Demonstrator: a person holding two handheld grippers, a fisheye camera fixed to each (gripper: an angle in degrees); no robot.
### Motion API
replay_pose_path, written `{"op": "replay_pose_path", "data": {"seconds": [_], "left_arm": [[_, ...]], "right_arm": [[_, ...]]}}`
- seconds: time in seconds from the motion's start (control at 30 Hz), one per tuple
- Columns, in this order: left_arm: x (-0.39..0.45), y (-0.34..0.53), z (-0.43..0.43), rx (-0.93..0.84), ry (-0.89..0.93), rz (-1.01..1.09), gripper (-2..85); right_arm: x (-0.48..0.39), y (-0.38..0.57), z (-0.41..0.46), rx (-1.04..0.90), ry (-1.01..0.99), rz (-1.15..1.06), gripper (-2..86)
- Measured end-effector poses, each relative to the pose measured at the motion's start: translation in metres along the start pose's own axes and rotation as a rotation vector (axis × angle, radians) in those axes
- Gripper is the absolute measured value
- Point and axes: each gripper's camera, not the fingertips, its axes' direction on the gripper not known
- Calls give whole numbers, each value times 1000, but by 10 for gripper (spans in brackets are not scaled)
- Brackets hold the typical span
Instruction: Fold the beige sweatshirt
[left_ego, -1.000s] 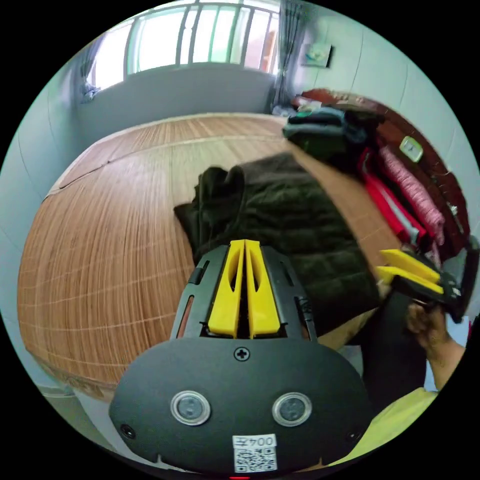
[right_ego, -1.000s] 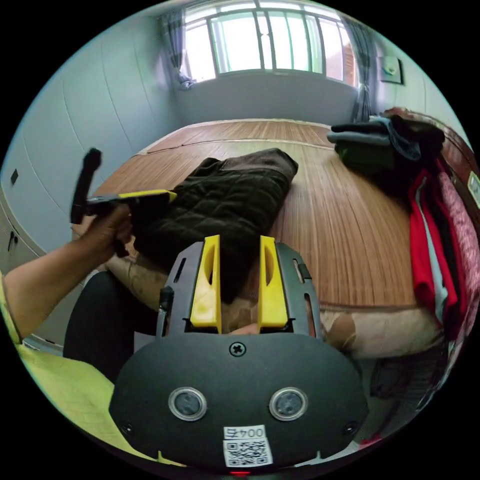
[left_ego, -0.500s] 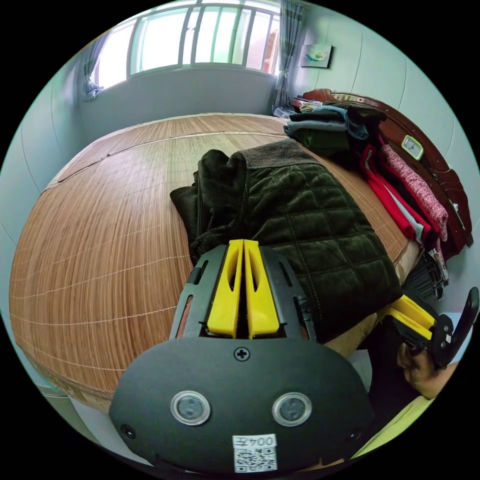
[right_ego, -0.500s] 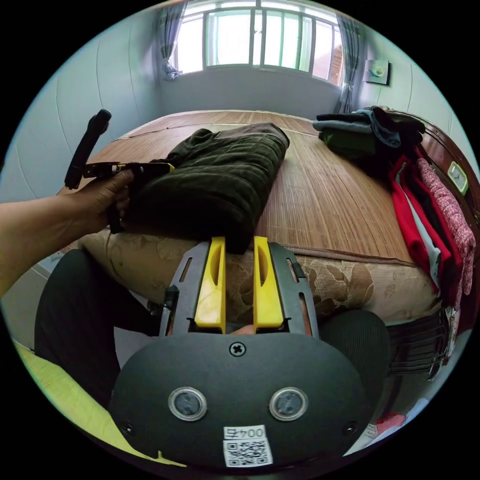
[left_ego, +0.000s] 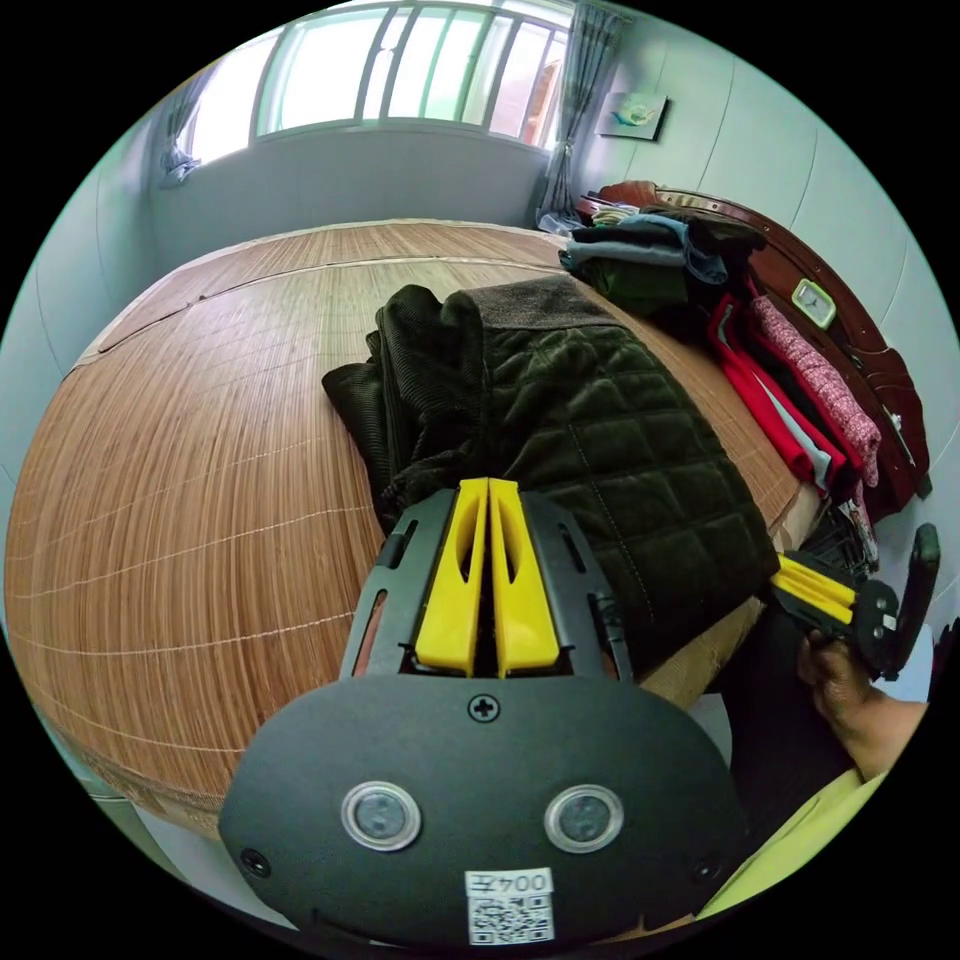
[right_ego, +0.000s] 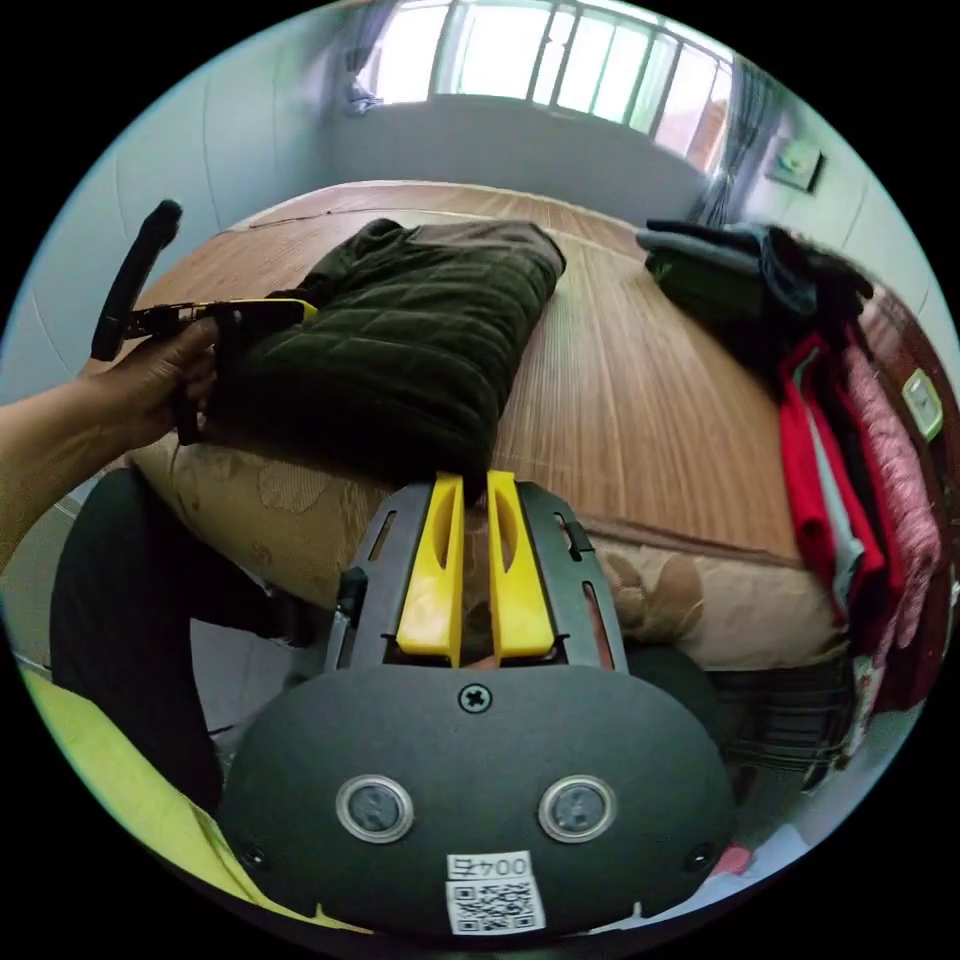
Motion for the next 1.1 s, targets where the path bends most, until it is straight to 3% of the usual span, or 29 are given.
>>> {"op": "replay_pose_path", "data": {"seconds": [0.23,0.43,0.5,0.67,0.9,1.1], "left_arm": [[-20,10,-7,-4,-2,-10,5],[-49,17,-31,15,106,-48,11],[-74,24,-57,36,203,-126,20],[-127,70,-111,149,255,-287,60],[-155,111,-91,19,419,-427,113],[-157,121,-87,-31,455,-489,111]], "right_arm": [[17,4,-10,-32,-151,25,51],[20,15,-34,52,-77,-2,79],[12,10,-31,49,-54,-53,85],[1,-1,-30,75,-24,-131,87],[5,-5,-30,81,-18,-171,90],[3,-6,-32,91,53,-252,96]]}}
